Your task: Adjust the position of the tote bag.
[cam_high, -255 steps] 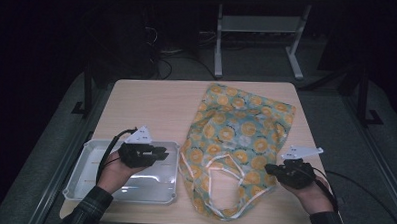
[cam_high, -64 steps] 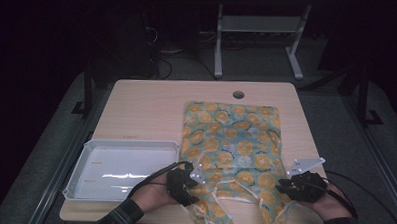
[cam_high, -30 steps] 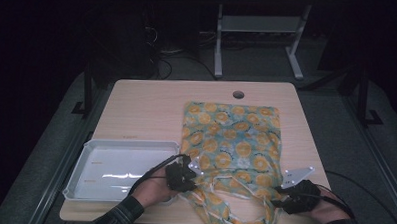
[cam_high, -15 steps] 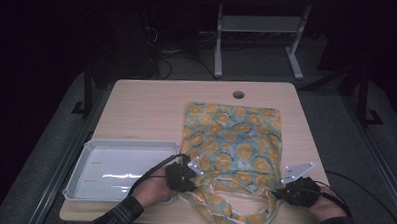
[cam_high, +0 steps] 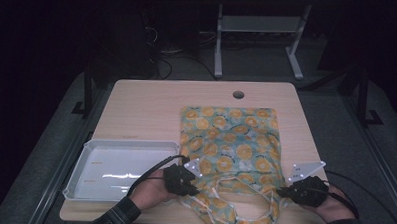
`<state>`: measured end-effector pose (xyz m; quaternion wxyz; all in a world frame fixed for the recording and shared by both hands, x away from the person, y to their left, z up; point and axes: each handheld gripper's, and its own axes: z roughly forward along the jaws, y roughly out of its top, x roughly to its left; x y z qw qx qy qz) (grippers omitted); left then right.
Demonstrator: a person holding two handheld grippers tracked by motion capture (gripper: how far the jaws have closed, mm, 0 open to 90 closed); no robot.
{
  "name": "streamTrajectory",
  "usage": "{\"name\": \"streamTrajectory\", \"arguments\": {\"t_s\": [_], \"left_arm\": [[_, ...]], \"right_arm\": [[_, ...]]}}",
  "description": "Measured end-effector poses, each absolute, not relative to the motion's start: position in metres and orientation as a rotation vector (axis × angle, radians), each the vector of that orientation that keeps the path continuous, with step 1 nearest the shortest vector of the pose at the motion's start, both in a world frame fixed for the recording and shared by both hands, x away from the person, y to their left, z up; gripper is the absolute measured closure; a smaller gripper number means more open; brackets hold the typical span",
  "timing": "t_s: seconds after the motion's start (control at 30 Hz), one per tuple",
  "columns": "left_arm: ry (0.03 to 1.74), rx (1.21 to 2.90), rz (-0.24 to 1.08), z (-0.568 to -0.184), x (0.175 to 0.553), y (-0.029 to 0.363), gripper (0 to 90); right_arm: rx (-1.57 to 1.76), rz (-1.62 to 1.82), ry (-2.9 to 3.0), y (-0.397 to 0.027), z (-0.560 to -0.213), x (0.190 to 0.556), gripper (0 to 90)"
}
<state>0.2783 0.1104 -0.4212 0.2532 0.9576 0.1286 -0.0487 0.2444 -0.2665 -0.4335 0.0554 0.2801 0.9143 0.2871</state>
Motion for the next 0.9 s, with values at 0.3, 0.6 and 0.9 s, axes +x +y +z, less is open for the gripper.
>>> {"name": "streamTrajectory", "arguments": {"t_s": [0.3, 0.6, 0.9], "left_arm": [[0.315, 2.532, -0.136, -0.398, 0.276, 0.121, 89.8], [0.302, 2.466, -0.092, -0.379, 0.275, 0.125, 89.8], [0.355, 2.369, -0.058, -0.367, 0.299, 0.135, 89.8]], "right_arm": [[0.82, 0.937, 2.737, -0.268, -0.415, 0.239, 88.9], [0.788, 0.982, 2.69, -0.269, -0.397, 0.235, 89.0], [0.768, 1.042, 2.628, -0.268, -0.38, 0.249, 89.0]]}}
